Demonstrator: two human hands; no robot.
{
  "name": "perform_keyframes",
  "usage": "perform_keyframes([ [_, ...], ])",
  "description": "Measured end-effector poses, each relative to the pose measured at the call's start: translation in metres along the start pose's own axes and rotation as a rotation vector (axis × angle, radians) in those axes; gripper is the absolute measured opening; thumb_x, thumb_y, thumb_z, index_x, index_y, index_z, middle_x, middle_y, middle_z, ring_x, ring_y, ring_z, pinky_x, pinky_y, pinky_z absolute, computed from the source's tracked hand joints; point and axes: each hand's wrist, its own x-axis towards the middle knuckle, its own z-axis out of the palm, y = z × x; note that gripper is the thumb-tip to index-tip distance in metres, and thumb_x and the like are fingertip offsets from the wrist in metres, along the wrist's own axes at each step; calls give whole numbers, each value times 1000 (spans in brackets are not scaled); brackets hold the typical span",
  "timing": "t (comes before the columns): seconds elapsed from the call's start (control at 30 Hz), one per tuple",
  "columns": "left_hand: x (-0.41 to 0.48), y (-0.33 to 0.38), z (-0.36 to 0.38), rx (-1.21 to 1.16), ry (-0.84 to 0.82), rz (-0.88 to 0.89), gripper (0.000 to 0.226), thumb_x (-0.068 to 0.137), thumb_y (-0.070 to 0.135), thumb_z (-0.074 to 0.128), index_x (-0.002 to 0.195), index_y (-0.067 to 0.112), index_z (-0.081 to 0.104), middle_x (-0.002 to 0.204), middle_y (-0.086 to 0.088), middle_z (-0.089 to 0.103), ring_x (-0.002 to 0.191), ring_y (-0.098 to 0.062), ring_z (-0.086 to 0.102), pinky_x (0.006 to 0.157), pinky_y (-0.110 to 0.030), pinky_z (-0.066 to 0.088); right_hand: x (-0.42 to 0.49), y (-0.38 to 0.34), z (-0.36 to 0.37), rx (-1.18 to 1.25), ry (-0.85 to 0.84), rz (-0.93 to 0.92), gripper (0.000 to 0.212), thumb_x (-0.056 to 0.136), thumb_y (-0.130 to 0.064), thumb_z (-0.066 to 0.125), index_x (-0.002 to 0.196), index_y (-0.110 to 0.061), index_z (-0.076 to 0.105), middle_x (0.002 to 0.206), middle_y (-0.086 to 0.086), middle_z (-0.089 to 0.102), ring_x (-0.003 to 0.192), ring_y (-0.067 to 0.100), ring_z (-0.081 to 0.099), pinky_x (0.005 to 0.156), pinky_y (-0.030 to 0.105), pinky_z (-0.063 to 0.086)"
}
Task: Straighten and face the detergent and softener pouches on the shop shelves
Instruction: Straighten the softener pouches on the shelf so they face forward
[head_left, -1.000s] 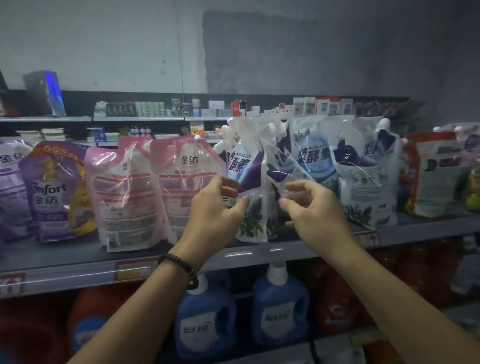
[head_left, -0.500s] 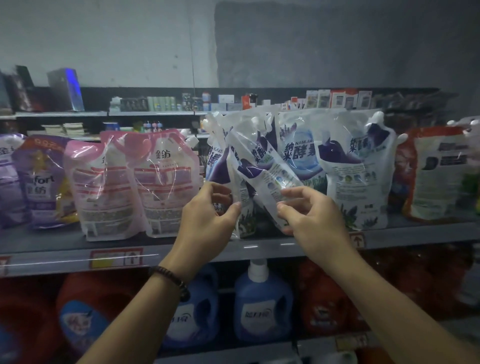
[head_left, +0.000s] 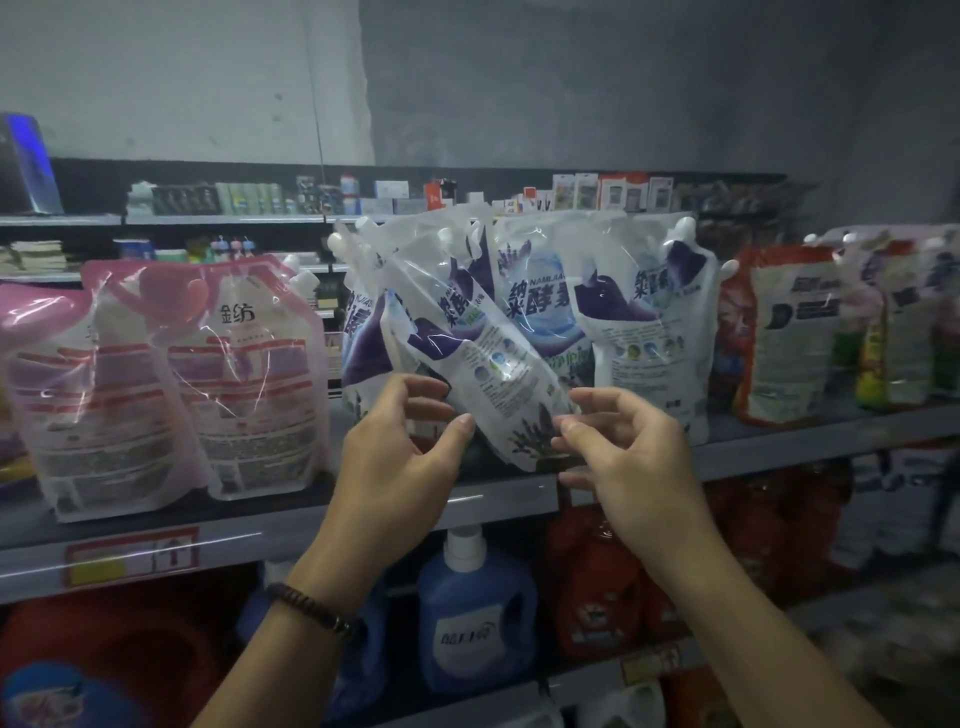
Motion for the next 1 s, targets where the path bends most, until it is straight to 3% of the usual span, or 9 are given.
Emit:
perform_keyframes([
  [0.2, -1, 11, 46, -67, 1, -49, 24, 90, 47, 76, 111, 43, 64, 103, 17, 76, 88, -23, 77, 79, -57, 64, 13, 9, -44, 59, 29, 26, 16, 98, -17, 74, 110, -28, 73, 101, 4, 79, 93, 20, 78, 73, 44, 67],
  [0.3, -5, 19, 81, -127, 35, -78, 21, 94, 40, 77, 111, 38, 65, 102, 11, 77, 86, -28, 77, 73, -60, 64, 20, 10, -74, 78, 14, 34, 16, 99, -17, 73, 111, -27, 72, 98, 6, 80, 93, 21, 78, 73, 43, 67],
  [0.5, -9, 48, 158, -188, 58, -98, 19, 97, 29, 77, 113, 31, 67, 103, 4, 77, 89, -24, 78, 70, -49, 66, 29, 18, -160, 90, -21, 33, 15, 101, -18, 70, 115, -25, 72, 95, 3, 81, 92, 17, 78, 76, 43, 67],
  [0.77, -18, 79, 261, -226, 48, -113, 18, 98, 24, 76, 113, 24, 67, 99, 3, 77, 84, -30, 78, 72, -56, 66, 46, 42, -260, 104, -19, 74, 15, 103, -17, 67, 117, -22, 72, 97, 3, 81, 94, 17, 78, 79, 48, 67],
  [0.93, -16, 81, 307, -162, 8, -99, 21, 91, 43, 78, 108, 39, 67, 104, 11, 77, 86, -21, 79, 76, -62, 64, 66, 55, -294, 106, -12, 97, 14, 103, -15, 66, 113, -21, 72, 97, 3, 81, 93, 18, 79, 81, 51, 67],
  [1.0, -10, 81, 323, -157, -13, -83, 17, 95, 40, 77, 108, 40, 67, 105, 12, 77, 88, -20, 79, 77, -60, 64, 74, 61, -302, 98, -4, 99, 14, 103, -15, 66, 114, -21, 72, 96, 3, 81, 94, 18, 79, 81, 51, 66],
])
